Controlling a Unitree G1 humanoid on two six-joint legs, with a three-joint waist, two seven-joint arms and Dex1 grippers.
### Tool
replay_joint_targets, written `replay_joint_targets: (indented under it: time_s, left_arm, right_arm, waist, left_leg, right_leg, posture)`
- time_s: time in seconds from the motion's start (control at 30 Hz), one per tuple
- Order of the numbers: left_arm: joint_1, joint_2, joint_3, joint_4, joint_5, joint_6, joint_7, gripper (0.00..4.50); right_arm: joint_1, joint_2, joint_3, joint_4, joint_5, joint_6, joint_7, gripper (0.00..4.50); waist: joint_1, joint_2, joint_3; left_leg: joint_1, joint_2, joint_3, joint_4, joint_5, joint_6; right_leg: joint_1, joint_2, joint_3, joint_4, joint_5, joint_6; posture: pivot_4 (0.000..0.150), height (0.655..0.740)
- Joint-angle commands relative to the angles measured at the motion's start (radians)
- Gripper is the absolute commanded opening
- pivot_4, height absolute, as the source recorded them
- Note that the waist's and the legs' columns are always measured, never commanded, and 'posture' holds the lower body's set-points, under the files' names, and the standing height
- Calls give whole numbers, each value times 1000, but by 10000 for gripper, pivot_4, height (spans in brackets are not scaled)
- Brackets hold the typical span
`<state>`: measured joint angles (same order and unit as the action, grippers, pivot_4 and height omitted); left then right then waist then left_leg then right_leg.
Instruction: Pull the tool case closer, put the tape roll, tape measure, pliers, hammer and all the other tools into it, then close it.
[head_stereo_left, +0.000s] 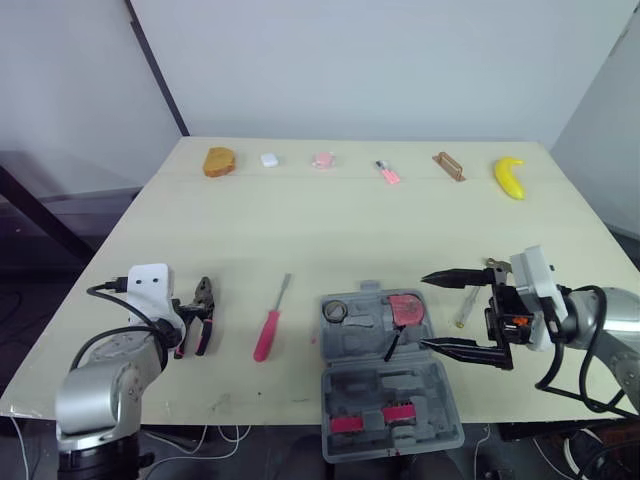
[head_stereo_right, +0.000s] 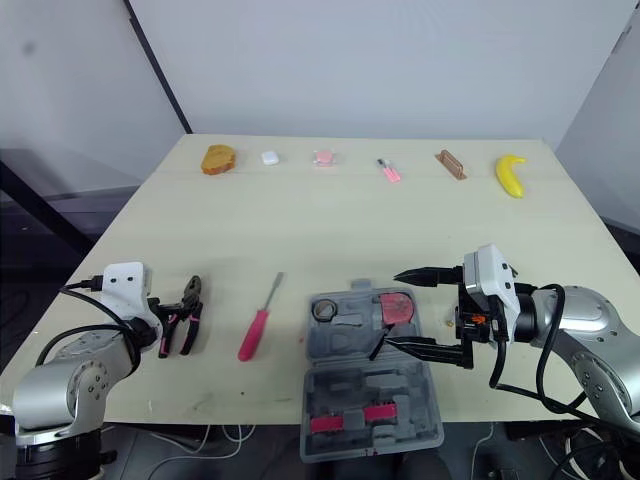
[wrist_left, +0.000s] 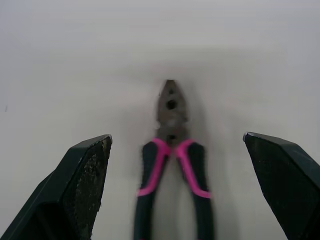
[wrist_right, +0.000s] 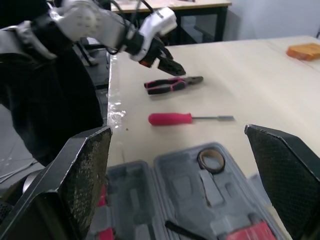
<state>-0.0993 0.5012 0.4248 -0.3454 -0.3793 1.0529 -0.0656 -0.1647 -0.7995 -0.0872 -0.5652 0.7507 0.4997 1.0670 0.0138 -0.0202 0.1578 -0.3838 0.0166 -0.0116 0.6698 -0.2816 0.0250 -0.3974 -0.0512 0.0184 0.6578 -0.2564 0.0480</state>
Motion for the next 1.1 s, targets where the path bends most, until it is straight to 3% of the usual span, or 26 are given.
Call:
replay_joint_targets:
  time_s: [0.03, 0.47, 0.57, 0.67, 0.83, 0.97, 1.07, 1.1]
  left_arm:
    - [-39, 17, -2, 57, -2, 40, -32, 45000]
    - [-92, -51, -20, 277, 93, -36, 33, 45000]
    - [-94, -49, -19, 298, 83, -57, 8, 37145]
    - [-90, -49, -19, 310, 79, -67, -5, 25029]
    - [-87, -50, -4, 300, 65, -96, -30, 24252]
    - [-68, 3, -8, 239, 45, -147, -125, 24252]
    - [-59, 71, -11, 172, -31, -171, -287, 24252]
    - [-44, 150, -52, 149, -26, -227, -400, 24252]
  right_arm:
    - [-16, 1, -10, 0, 2, -18, 9, 44806]
    - [-1, 7, -14, -3, -22, -38, -4, 44806]
    - [4, 8, -16, -1, -26, -44, -4, 45000]
    - [16, 11, -15, -5, -32, -53, -4, 45000]
    - [14, 20, -9, -2, -38, -57, -8, 45000]
    - [-1, 34, -9, 10, -40, -48, -35, 45000]
    - [-13, 32, 10, -6, -41, 12, -89, 45000]
    - [-21, 33, 24, -15, -56, 21, -107, 45000]
  waist:
    - [-1, -1, 1]
    - [0, -1, 1]
    - [-1, -1, 0]
    - [-1, 0, 0]
    - [-1, 0, 0]
    - [-1, 0, 0]
    - [-3, -2, 1]
    - [-1, -2, 1]
  left_leg:
    - [0, 0, 0, 0, 0, 0]
    - [0, 0, -1, 0, 0, 0]
    - [0, 0, -1, 0, 0, 0]
    - [1, 0, -1, 0, 0, 0]
    - [1, 0, -1, -1, 0, 0]
    - [1, 0, -1, -1, 0, 0]
    - [0, 1, -1, -1, 0, -1]
    - [-1, 1, -2, 0, 0, -1]
  right_leg:
    - [0, -1, 0, 0, 0, 0]
    - [0, -3, -1, 1, 0, 0]
    - [0, -4, -1, 1, 0, 0]
    - [0, -4, -1, 2, 0, 0]
    - [0, -5, -1, 2, 0, 0]
    - [0, -6, -1, 2, 0, 0]
    - [-1, -6, -1, 1, 0, -1]
    - [-1, -6, -2, 1, 0, -1]
  posture:
    - [1500, 7400]
    - [1500, 7400]
    - [1500, 7400]
    - [1500, 7400]
    - [1500, 7400]
    - [1500, 7400]
    - [1500, 7400]
    - [1500, 7400]
